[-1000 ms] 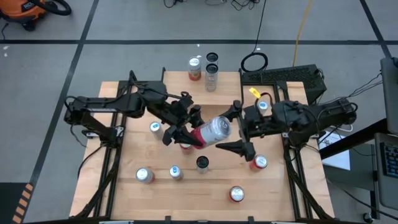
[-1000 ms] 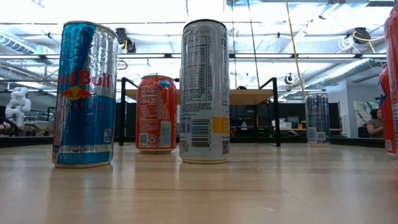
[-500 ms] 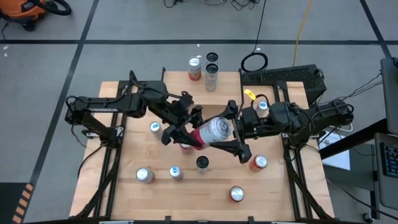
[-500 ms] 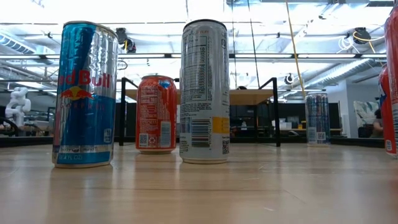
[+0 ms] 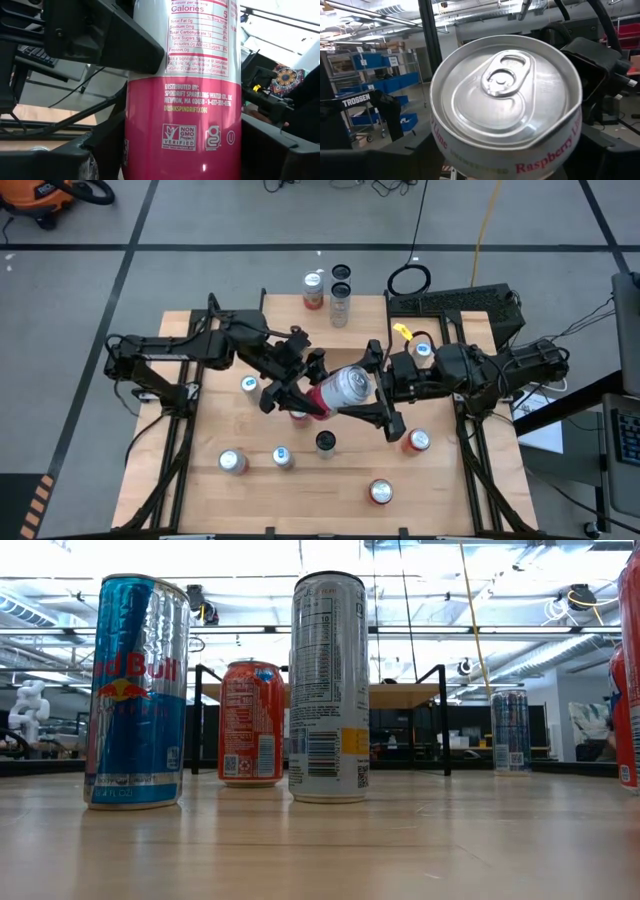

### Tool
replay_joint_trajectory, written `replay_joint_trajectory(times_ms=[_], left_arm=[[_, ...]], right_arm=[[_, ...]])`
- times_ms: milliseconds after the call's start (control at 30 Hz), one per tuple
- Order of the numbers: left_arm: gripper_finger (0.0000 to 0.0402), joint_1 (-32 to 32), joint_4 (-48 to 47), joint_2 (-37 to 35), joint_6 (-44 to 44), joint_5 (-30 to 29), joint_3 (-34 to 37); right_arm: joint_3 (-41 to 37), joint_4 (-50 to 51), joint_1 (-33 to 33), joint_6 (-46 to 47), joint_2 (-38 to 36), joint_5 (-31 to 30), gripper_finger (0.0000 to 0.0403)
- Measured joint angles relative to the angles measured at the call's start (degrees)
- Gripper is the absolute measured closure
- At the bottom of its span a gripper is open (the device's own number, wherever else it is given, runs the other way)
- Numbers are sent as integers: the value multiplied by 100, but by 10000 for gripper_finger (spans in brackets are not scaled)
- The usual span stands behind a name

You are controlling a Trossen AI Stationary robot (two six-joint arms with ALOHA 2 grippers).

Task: Place canned beverage on shelf
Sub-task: Put the right pink-white soda can aligned with the other pink-white on the shelf

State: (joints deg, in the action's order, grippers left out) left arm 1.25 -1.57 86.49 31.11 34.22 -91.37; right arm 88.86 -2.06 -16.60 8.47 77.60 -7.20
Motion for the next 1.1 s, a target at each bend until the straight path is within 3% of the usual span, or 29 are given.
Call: replay_joint_trajectory(times_ms=[300,800,1100], left_arm=[[6,-13,-69,-32,4,-267,0],[11,-394,-295,-305,-8,-362,-1],[11,-458,-1514,-577,-328,-1315,0]], right_arm=[[-9,20,4,233,-31,-46,119],[-9,670,11,1294,-127,-479,119],[-4,1172,16,1624,-173,-770,119]])
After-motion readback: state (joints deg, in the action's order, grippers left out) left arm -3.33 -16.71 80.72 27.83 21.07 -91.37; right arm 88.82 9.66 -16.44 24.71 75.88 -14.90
